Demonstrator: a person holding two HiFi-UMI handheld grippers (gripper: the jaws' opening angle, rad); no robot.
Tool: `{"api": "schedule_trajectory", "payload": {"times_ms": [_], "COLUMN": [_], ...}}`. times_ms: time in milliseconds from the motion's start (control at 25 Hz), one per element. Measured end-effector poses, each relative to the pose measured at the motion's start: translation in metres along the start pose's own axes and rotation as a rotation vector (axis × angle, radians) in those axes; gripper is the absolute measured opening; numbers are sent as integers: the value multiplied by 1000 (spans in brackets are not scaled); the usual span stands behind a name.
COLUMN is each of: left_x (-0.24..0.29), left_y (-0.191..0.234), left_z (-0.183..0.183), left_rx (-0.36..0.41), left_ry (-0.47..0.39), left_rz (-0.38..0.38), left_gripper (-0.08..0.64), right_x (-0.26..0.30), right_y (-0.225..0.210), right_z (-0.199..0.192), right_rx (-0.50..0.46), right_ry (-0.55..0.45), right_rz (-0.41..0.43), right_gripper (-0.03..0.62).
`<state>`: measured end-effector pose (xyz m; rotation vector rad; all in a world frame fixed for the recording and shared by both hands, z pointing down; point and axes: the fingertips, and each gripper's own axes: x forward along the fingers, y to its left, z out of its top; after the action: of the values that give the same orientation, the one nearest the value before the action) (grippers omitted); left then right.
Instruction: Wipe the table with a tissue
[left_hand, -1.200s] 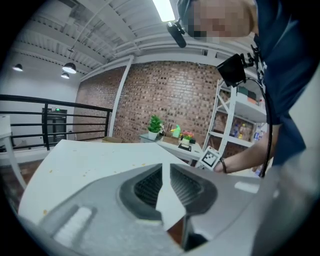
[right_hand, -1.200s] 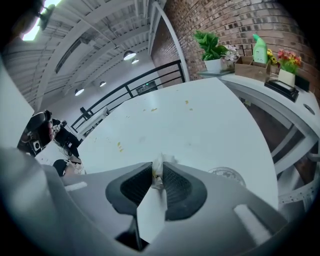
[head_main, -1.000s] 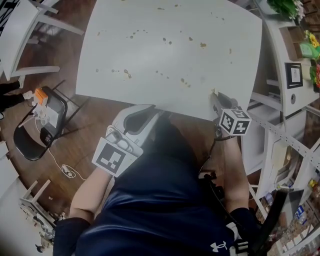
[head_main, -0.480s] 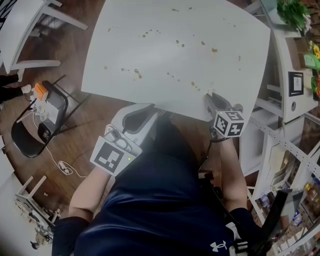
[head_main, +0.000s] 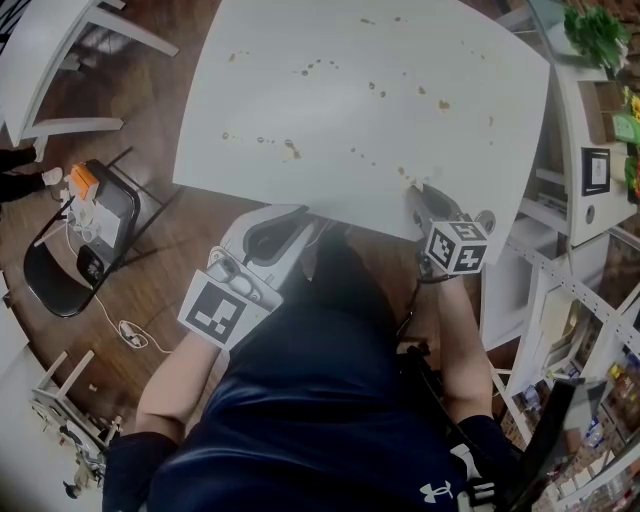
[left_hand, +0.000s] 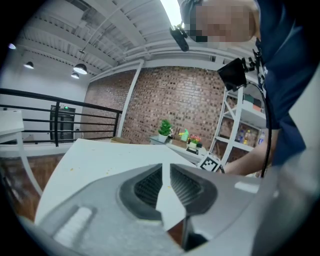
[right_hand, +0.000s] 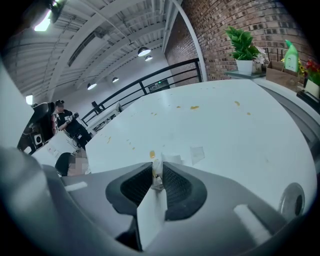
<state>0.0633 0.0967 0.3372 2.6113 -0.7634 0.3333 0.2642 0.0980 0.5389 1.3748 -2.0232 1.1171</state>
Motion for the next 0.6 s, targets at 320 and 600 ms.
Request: {"api": "schedule_trajectory", "payload": {"times_ms": [320, 600], "left_x": [-10, -18], "left_y": [7, 11], "left_z": [0, -1], "left_rx": [-8, -12], "left_ry": [-1, -5], "left_rz": [10, 26], "left_gripper": [46, 46], "right_x": [9, 18], "right_y": [13, 21], "right_z": [5, 11], "right_rx": [1, -1], "right_ry": [-2, -1], "right_rz": [14, 26], "right_gripper": [69, 67]}}
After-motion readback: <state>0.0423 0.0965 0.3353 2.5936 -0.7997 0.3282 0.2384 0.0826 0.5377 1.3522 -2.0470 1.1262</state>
